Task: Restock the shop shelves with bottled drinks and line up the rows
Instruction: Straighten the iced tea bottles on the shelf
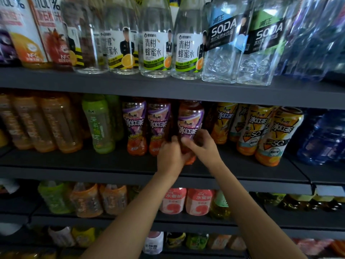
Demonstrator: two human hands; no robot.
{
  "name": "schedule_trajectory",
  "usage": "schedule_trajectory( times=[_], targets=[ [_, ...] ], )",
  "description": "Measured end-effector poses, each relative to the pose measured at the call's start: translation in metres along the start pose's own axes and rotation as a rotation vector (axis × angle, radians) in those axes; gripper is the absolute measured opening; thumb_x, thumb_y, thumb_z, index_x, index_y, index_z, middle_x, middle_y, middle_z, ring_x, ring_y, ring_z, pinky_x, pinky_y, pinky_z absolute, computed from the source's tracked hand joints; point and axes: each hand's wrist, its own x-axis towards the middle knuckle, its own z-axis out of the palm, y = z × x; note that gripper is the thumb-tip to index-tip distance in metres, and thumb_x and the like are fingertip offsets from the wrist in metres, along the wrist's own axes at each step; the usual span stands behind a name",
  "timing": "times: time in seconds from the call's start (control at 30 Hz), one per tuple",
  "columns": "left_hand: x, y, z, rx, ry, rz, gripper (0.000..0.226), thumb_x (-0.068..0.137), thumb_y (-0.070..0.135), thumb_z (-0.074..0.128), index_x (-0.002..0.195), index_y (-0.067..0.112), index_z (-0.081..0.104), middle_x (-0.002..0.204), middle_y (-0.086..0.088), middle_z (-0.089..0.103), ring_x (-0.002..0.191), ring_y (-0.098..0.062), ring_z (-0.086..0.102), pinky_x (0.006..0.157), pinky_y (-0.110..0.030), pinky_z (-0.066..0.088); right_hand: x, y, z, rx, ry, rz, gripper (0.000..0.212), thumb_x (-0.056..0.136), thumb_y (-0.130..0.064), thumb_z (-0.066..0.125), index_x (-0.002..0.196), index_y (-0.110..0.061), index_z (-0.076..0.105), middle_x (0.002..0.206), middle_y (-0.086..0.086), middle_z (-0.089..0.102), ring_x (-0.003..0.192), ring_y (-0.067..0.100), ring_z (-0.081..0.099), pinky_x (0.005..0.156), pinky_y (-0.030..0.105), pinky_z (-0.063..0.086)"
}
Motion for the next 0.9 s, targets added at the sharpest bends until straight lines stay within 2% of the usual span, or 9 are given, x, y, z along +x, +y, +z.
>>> schedule_trajectory(
  times=[0.07,0.2,0.27,0.33,0.4,0.6,0.73,0.83,0.9],
  targets=[
    [0.000,-0.001,0.000,-0.025,0.016,0.007,0.051,0.078,0.039,0.068,0.113,0.007,0.052,0.103,-0.012,0.065,0.102,-0.027,0.058,0.075,-0.029,0.045,0.008,0.002,0.001,-0.247,0.079,-0.081,0.054,0.073,-0.029,0.078,0.116,-0.008,0.055,0.105,0.000,0.059,0.096,0.012,0.056,0.078,0.018,0.042],
    [-0.015,-0.029,-0.013,-0.141,0.211,0.017,0.046,0.081,0.029,0.069,0.118,0.008,0.052,0.111,-0.007,0.059,0.102,-0.019,0.057,0.080,-0.019,0.042,0.012,0.005,0.004,-0.303,0.106,-0.146,0.053,0.073,-0.031,0.077,0.115,-0.007,0.058,0.109,0.009,0.061,0.099,0.018,0.058,0.079,0.018,0.041],
    [-0.015,-0.039,-0.017,-0.158,0.314,-0.050,0.047,0.081,0.023,0.069,0.119,0.005,0.048,0.116,-0.011,0.052,0.103,-0.021,0.055,0.085,-0.026,0.047,0.009,0.004,0.005,-0.292,0.111,-0.163,0.053,0.074,-0.028,0.076,0.118,-0.006,0.055,0.110,0.007,0.062,0.097,0.013,0.057,0.077,0.011,0.041],
    [-0.007,-0.039,-0.016,-0.134,0.300,-0.110,0.059,0.082,0.024,0.068,0.129,0.001,0.040,0.126,-0.015,0.046,0.116,-0.026,0.049,0.096,-0.031,0.042,0.005,0.000,0.005,-0.256,0.118,-0.166,0.054,0.075,-0.022,0.076,0.120,-0.004,0.051,0.108,0.003,0.063,0.091,0.006,0.054,0.069,0.000,0.039],
    [0.003,-0.032,-0.013,-0.103,0.265,-0.129,0.066,0.085,0.027,0.064,0.136,-0.001,0.033,0.132,-0.017,0.045,0.124,-0.028,0.044,0.101,-0.033,0.039,0.003,-0.001,0.005,-0.248,0.112,-0.165,0.056,0.077,-0.018,0.075,0.123,-0.002,0.048,0.106,0.003,0.063,0.089,0.004,0.053,0.066,-0.004,0.038],
    [0.014,-0.026,-0.015,-0.073,0.257,-0.196,0.057,0.087,0.020,0.062,0.132,-0.003,0.037,0.129,-0.021,0.043,0.121,-0.032,0.043,0.098,-0.035,0.039,0.003,-0.005,0.004,-0.288,0.045,-0.179,0.050,0.083,-0.017,0.068,0.125,-0.004,0.046,0.115,0.008,0.062,0.104,0.018,0.059,0.078,0.011,0.040],
    [0.012,-0.025,-0.017,-0.110,0.267,-0.207,0.059,0.083,0.020,0.066,0.130,-0.003,0.038,0.131,-0.021,0.043,0.123,-0.033,0.042,0.101,-0.038,0.039,0.002,-0.011,0.004,-0.303,-0.014,-0.113,0.050,0.086,-0.017,0.064,0.130,-0.006,0.042,0.118,0.009,0.061,0.104,0.023,0.060,0.080,0.016,0.042],
    [0.010,-0.023,-0.018,-0.130,0.274,-0.200,0.059,0.081,0.021,0.069,0.127,-0.003,0.039,0.126,-0.020,0.045,0.120,-0.031,0.043,0.098,-0.036,0.039,0.003,-0.018,0.004,-0.284,-0.051,-0.045,0.050,0.087,-0.014,0.062,0.131,-0.006,0.040,0.123,0.010,0.058,0.116,0.025,0.055,0.088,0.022,0.040],
    [0.008,-0.022,-0.019,-0.136,0.274,-0.203,0.059,0.080,0.021,0.070,0.125,-0.002,0.040,0.125,-0.019,0.045,0.119,-0.030,0.043,0.098,-0.035,0.039,-0.003,-0.022,0.009,-0.275,-0.019,-0.004,0.052,0.089,-0.012,0.059,0.134,-0.005,0.034,0.125,0.012,0.057,0.117,0.025,0.054,0.086,0.020,0.040]
  ],
)
